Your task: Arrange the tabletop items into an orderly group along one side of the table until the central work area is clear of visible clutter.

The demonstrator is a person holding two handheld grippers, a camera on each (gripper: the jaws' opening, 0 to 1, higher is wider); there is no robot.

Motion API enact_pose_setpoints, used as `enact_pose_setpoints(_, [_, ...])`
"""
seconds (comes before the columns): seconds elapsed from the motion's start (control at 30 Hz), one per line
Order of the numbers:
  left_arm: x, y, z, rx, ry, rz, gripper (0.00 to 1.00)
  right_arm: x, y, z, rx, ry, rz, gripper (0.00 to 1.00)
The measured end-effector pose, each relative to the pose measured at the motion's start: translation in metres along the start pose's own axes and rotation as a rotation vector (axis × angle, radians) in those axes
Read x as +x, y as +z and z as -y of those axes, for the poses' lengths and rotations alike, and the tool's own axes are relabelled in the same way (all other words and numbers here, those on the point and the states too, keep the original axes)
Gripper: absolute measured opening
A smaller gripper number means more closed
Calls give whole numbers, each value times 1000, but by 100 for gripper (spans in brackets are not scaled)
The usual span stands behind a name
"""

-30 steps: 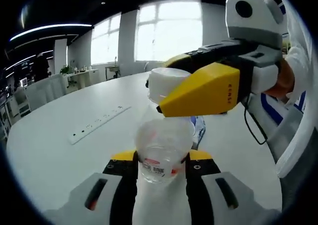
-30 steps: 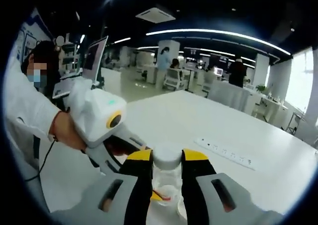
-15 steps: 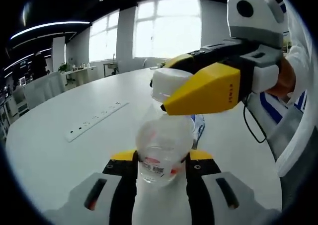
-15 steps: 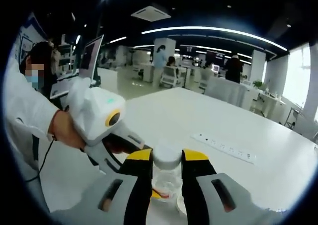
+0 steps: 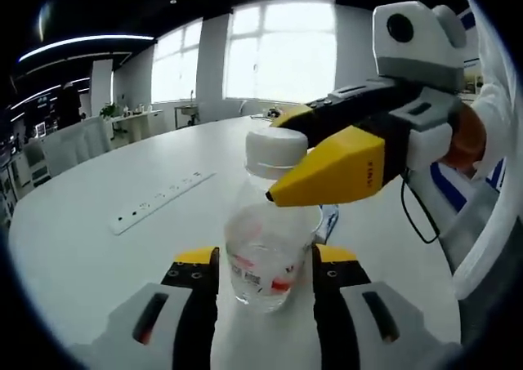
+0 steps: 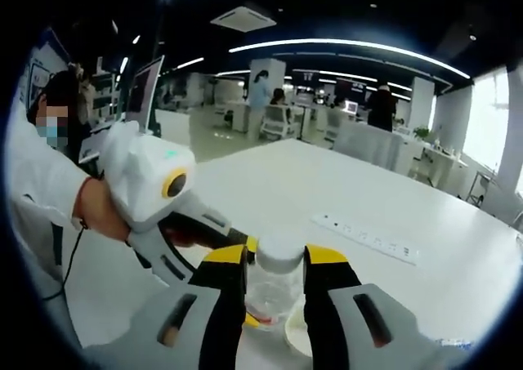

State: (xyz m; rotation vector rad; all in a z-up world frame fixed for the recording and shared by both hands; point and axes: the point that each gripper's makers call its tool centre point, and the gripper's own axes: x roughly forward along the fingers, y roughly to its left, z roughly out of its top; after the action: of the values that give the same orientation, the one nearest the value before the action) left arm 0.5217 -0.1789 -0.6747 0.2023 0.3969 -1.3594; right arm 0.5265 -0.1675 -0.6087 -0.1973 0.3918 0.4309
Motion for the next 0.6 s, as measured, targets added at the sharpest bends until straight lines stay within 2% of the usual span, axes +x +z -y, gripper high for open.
enact_pose_setpoints(0.4, [-7, -4, -2, -31, 22, -25, 51, -1, -3, 0, 28, 2, 9, 39])
enact_pose_setpoints(0.6, [-11, -5, -3, -53, 34, -32, 55, -3, -7, 5, 35, 0, 0, 44])
